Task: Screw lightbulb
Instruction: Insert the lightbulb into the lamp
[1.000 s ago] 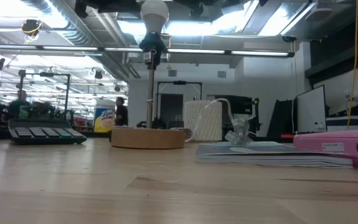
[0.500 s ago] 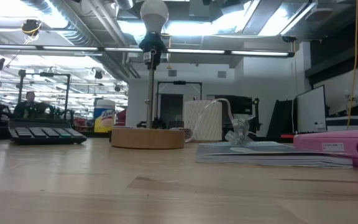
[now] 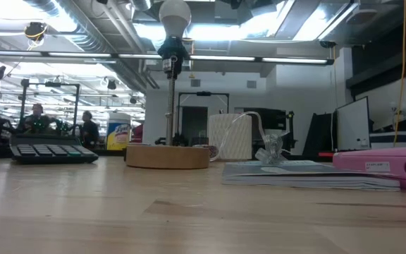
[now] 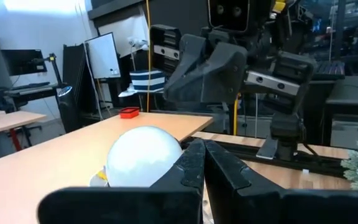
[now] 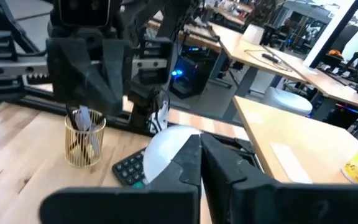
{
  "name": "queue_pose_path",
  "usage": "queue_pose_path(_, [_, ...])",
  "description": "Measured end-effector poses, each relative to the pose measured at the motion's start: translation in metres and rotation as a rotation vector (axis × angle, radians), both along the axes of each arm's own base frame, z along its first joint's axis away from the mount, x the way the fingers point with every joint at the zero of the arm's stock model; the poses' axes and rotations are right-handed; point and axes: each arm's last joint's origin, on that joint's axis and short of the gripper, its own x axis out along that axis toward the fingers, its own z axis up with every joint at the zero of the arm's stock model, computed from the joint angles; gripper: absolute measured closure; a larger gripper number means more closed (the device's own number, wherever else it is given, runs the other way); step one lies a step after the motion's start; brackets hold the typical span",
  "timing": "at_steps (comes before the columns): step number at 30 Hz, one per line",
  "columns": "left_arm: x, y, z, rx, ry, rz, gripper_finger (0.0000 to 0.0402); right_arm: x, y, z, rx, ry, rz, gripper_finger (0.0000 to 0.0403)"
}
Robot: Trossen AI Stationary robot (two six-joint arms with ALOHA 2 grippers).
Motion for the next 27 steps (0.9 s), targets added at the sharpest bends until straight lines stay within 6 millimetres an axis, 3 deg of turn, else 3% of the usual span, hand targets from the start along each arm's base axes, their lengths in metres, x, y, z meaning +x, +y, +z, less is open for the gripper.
queue_pose_path(4, [0.001, 0.003, -0.001, -0.001, 0.010, 0.010, 0.0400, 0.004, -0.001, -0.003, -0.001, -0.002, -0.008, 0.0371])
queue_pose_path(9, [0.004, 0.007, -0.006, -0.007, 0.039, 0.024, 0.0400, 0.016, -0.007, -0.019, -0.002, 0.030, -0.027, 0.0375])
queue_pose_path(18, [0.005, 0.016, -0.013, -0.011, 0.093, 0.122, 0.0400, 0.018, -0.008, -0.022, 0.000, 0.036, -0.033, 0.0395])
queue_pose_path(27, [0.003, 0.015, -0.013, 0.004, 0.113, 0.202, 0.0400, 0.018, -0.006, -0.026, 0.074, 0.069, 0.036, 0.0387])
